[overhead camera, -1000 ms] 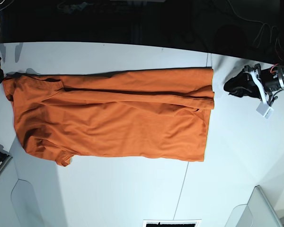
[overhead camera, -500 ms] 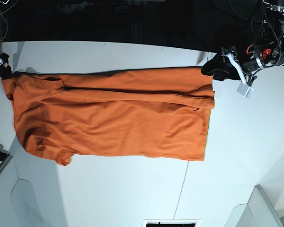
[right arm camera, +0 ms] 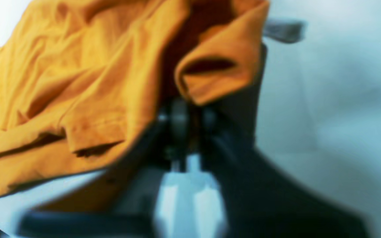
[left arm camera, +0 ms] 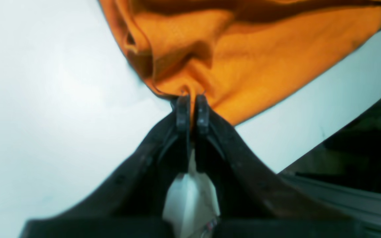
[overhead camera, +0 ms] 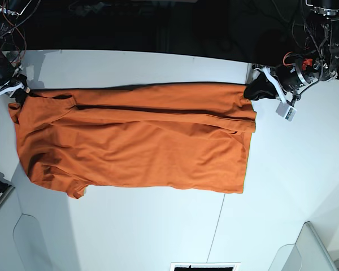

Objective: Layout the t-shirt on the table in an organized manner, then fold the t-shirt properly
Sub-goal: 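Fold the shirt lengthwise, laying the held edge over the body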

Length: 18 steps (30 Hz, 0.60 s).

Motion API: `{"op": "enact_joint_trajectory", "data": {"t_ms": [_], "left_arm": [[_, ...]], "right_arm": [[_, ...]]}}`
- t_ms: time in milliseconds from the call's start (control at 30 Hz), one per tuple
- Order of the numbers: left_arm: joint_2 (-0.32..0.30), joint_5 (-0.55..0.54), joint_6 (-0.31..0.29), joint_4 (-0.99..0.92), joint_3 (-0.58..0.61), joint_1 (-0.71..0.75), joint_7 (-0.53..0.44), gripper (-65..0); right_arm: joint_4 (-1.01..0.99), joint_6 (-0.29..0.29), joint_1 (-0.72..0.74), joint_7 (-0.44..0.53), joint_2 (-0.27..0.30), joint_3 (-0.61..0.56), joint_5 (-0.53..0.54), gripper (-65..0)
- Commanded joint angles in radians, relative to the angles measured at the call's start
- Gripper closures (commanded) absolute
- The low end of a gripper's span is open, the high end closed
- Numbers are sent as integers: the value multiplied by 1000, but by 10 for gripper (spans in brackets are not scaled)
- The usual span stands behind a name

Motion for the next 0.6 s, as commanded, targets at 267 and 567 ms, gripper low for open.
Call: {"op": "enact_joint_trajectory", "data": {"t_ms": [267, 567], "left_arm": [[-114, -59, -2, 118, -6, 62, 39, 0], [-133, -64, -2, 188, -6, 145, 38, 0]], "right_arm": [[24, 23, -31, -109, 23, 136, 118, 0], [130, 23, -201, -104, 25, 155, 154, 0]]}}
